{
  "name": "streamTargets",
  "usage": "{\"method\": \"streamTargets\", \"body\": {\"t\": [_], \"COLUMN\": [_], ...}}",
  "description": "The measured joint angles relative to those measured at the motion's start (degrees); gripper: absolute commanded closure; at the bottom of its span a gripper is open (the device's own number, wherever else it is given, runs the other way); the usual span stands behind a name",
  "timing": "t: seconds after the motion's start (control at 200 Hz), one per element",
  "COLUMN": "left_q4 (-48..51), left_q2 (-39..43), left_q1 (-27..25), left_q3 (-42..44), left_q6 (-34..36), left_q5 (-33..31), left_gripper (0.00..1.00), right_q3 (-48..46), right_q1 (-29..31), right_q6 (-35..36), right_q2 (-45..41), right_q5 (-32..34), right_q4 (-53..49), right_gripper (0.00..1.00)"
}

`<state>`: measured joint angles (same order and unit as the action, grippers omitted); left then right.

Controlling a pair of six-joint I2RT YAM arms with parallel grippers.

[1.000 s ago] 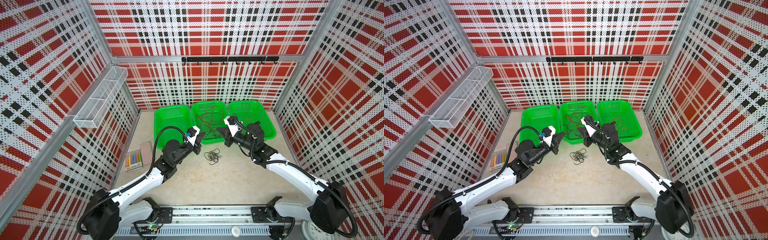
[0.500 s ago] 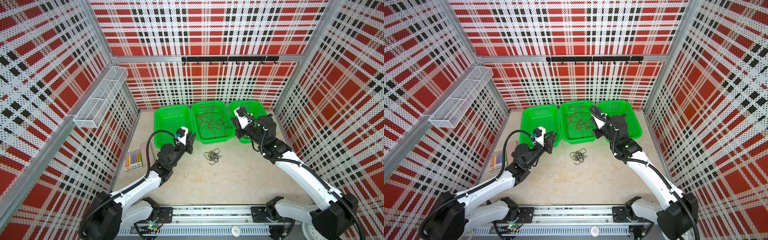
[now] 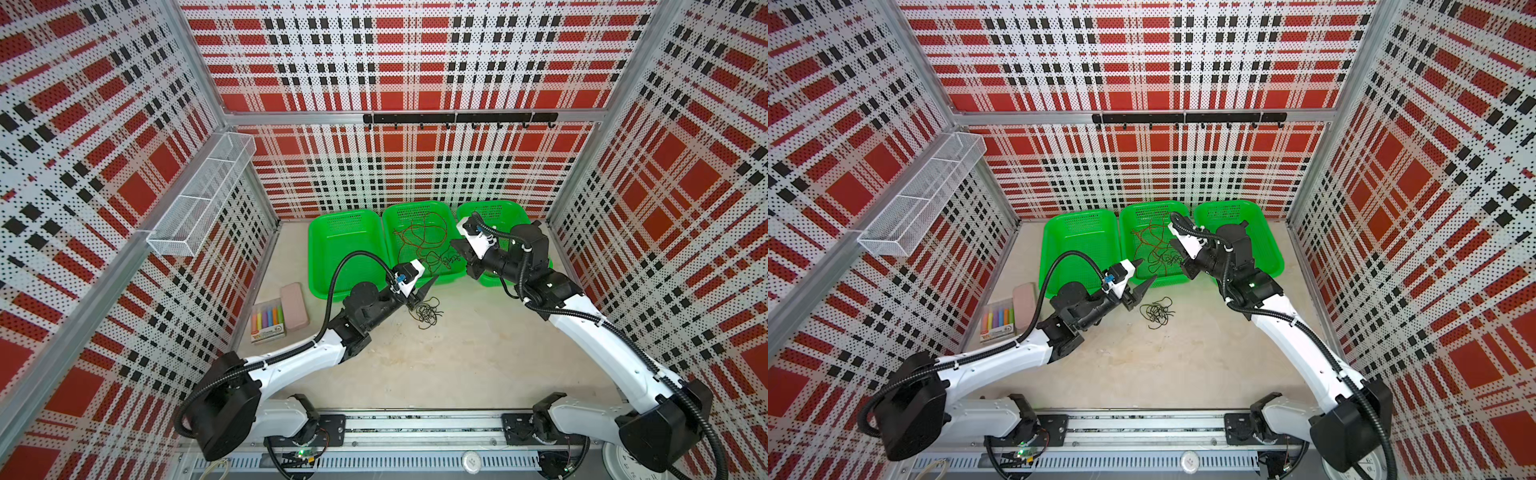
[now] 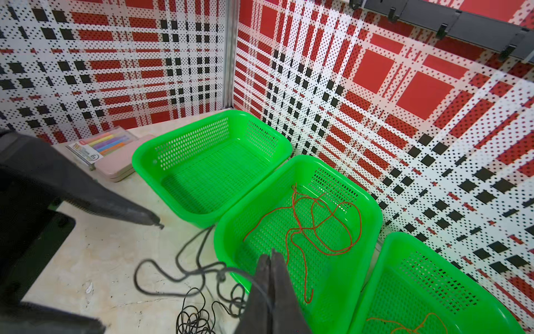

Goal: Untangle the cables
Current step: 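Pull the black wire apart with the right gripper while the left gripper holds it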

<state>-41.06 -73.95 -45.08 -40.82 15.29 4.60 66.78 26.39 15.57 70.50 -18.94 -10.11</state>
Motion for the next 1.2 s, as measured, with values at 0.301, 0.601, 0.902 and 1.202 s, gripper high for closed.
{"method": "streamTargets", "body": {"t": [0.301, 0.601, 0.902, 1.202], "left_q4": [0.55, 11.23, 20.31, 23.87], "left_q2": [1.05, 2.21, -0.5, -1.44], "left_q1": [2.67, 7.48, 7.17, 7.08], "left_q3": [-0.17, -5.79, -10.36, -10.36], "left_q6": [1.29, 6.51, 12.0, 13.14], "left_q5": [4.04, 11.54, 15.23, 16.85], "left_gripper": [0.62, 0.64, 0.68, 0.62], "right_q3": [-0.9, -2.16, -2.16, -2.16], "right_q1": [0.0, 0.0, 0.0, 0.0], "right_q6": [1.92, 3.89, 4.13, 4.07], "right_q2": [-0.31, -0.9, -0.94, -0.94], "right_q5": [-2.14, -4.9, -7.61, -8.13], "right_q4": [0.07, 0.13, 0.17, 0.55], "right_gripper": [1.0, 1.0, 1.0, 1.0]}}
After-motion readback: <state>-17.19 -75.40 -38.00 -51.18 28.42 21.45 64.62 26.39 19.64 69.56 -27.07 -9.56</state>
